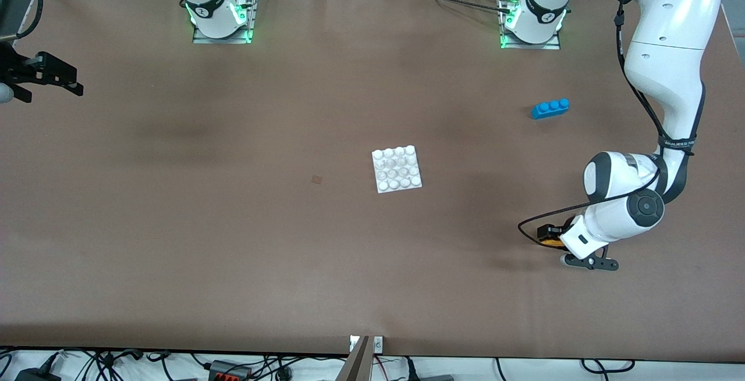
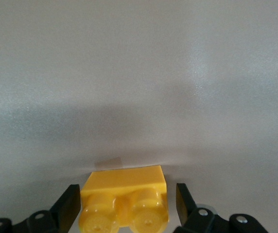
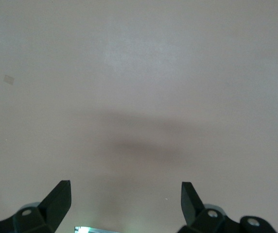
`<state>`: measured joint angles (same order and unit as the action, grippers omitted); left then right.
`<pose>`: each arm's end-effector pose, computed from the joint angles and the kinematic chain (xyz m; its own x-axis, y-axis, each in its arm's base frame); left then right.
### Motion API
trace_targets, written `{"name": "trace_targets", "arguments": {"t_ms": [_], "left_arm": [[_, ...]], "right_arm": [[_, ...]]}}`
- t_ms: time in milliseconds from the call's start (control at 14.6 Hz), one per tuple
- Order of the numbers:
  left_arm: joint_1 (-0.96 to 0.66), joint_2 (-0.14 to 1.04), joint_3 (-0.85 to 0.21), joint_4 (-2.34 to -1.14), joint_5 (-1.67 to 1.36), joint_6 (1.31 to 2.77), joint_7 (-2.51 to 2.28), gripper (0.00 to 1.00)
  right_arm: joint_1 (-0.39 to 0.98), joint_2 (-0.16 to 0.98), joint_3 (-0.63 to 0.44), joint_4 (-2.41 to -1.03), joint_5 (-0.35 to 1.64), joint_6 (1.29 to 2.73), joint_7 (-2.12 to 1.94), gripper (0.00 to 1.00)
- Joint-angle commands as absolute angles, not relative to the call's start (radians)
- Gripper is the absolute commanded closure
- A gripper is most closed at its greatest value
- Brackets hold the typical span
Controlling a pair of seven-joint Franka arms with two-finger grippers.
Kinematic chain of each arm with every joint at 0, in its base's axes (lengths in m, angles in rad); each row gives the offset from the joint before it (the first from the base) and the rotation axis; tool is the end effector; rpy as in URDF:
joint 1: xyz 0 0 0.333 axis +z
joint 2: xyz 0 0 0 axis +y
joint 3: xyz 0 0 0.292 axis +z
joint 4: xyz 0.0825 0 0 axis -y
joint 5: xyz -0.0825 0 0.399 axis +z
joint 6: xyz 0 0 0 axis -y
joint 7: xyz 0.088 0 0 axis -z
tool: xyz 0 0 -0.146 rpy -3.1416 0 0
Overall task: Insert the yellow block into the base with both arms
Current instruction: 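Lift the yellow block off the table with the left gripper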
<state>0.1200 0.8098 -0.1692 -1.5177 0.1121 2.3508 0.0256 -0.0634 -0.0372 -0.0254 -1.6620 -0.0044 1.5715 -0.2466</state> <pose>0.7082 -0.0191 0.1231 0.9945 -0.0975 0.0376 -0.0990 -0.9943 0.0390 0.5523 -0.0500 0.5382 0.9861 0.1573 -0.0525 0.1570 -0.9875 -0.0097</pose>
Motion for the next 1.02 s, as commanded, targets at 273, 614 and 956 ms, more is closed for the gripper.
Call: {"name": "trace_targets", "arguments": {"t_ms": [273, 614, 956], "left_arm": [[0.126, 0.796, -0.172, -1.523, 0.135, 2.355, 0.037, 0.34], [0.112, 0.77, -0.186, -1.509, 0.129, 2.265, 0.034, 0.39], [0.109, 0.738, -0.308, -1.467, 0.12, 2.102, -0.142, 0.39]], "right_arm": [[-0.061, -0.046, -0.021, -1.669, -0.014, 1.566, -0.233, 0.0], [-0.063, -0.046, -0.023, -1.669, -0.012, 1.566, -0.233, 0.0], [-0.061, -0.046, -0.023, -1.669, -0.012, 1.566, -0.233, 0.0]]}}
